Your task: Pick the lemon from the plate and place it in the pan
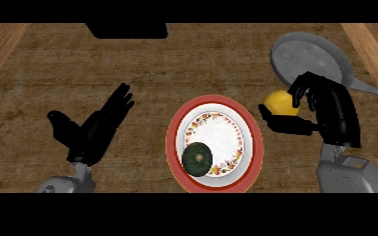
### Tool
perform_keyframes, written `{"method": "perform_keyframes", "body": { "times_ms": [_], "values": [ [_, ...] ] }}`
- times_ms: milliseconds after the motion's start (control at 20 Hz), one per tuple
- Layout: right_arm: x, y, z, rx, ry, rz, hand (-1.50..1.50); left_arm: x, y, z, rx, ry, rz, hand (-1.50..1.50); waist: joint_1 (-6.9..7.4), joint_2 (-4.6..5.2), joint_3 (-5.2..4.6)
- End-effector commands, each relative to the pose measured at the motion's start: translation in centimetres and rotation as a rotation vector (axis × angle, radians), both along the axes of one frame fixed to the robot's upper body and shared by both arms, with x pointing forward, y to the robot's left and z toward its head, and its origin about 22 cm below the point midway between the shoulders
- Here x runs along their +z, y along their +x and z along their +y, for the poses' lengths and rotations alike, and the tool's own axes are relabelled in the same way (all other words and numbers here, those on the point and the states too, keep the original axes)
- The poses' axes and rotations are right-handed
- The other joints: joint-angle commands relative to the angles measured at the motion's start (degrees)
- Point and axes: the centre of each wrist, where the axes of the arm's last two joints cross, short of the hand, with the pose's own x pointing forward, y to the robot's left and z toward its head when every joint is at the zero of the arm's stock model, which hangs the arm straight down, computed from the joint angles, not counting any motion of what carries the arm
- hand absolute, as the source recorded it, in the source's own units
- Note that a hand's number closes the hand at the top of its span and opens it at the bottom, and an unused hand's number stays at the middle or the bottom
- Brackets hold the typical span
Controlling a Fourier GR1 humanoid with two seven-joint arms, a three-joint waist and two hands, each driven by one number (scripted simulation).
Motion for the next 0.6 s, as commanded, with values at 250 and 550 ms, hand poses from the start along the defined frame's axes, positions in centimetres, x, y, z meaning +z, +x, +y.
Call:
{"method": "perform_keyframes", "body": {
  "times_ms": [250, 550],
  "values": [
    [-3.9, 8.1, -3.1, -0.099, -0.104, -0.076, 1.50, -0.9, -0.7, -0.2, -0.011, -0.002, 0.004, 0.00, 1.07, 0.27, 0.02],
    [-5.4, 10.5, -8.1, -0.289, -0.112, -0.191, 1.50, -0.7, -0.5, -0.3, -0.009, 0.000, -0.011, 0.00, 1.78, 0.59, 0.08]
  ]
}}
